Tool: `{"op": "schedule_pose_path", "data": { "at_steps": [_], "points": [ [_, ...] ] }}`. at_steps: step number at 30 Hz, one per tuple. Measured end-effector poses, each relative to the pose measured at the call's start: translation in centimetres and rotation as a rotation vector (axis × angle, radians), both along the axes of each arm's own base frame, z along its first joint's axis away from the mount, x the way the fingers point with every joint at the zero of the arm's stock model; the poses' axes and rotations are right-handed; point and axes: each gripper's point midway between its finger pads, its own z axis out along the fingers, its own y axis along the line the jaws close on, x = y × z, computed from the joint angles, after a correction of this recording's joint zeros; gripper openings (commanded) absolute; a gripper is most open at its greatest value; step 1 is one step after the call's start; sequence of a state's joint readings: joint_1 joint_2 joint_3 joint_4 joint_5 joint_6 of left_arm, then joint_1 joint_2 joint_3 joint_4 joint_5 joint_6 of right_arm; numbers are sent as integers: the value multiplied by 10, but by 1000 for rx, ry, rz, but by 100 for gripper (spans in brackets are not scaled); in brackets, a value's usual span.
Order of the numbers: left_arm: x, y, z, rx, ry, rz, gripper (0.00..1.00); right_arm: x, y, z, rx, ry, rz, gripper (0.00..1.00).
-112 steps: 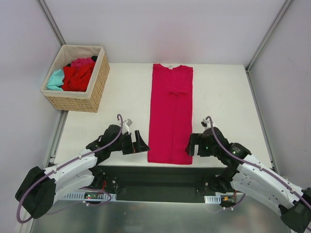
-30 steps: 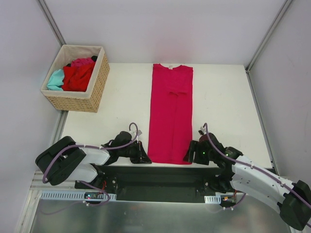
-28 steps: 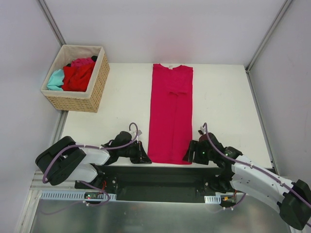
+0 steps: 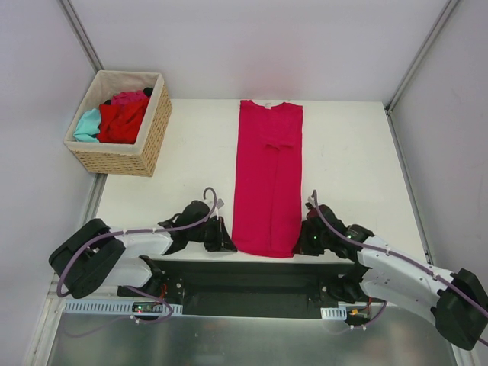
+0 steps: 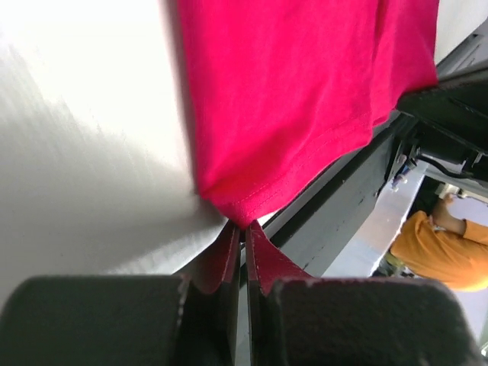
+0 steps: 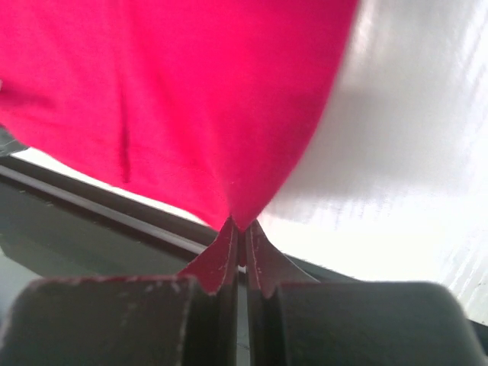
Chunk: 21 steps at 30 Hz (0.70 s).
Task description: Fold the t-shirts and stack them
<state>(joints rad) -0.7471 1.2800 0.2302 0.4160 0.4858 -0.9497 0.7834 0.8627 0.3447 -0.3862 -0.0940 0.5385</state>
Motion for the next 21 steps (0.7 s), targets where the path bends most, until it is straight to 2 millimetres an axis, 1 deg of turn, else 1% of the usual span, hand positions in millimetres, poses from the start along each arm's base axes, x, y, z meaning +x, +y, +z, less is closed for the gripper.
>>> {"op": "schedule_pose_path", "data": {
  "at_steps": [3, 7, 11, 15, 18, 21],
  "points": [
    [10, -3, 10, 19, -37, -3, 0, 8, 7, 16, 6, -38, 25, 1],
    [26, -12, 31, 16, -103, -12, 0, 23, 17, 37, 13, -101, 42, 1],
    [39, -22, 51, -2, -157, -21, 0, 37, 21, 52, -2, -150, 48, 1],
    [48, -26, 64, 5, -188, -27, 0, 52, 21, 67, -36, -201, 47, 1],
    [63, -28, 79, 5, -223, -13, 0, 68, 18, 78, -57, -241, 26, 1],
    [83, -25, 94, 0, -263, 20, 0, 87, 9, 87, -78, -271, -15, 1]
  ]
}}
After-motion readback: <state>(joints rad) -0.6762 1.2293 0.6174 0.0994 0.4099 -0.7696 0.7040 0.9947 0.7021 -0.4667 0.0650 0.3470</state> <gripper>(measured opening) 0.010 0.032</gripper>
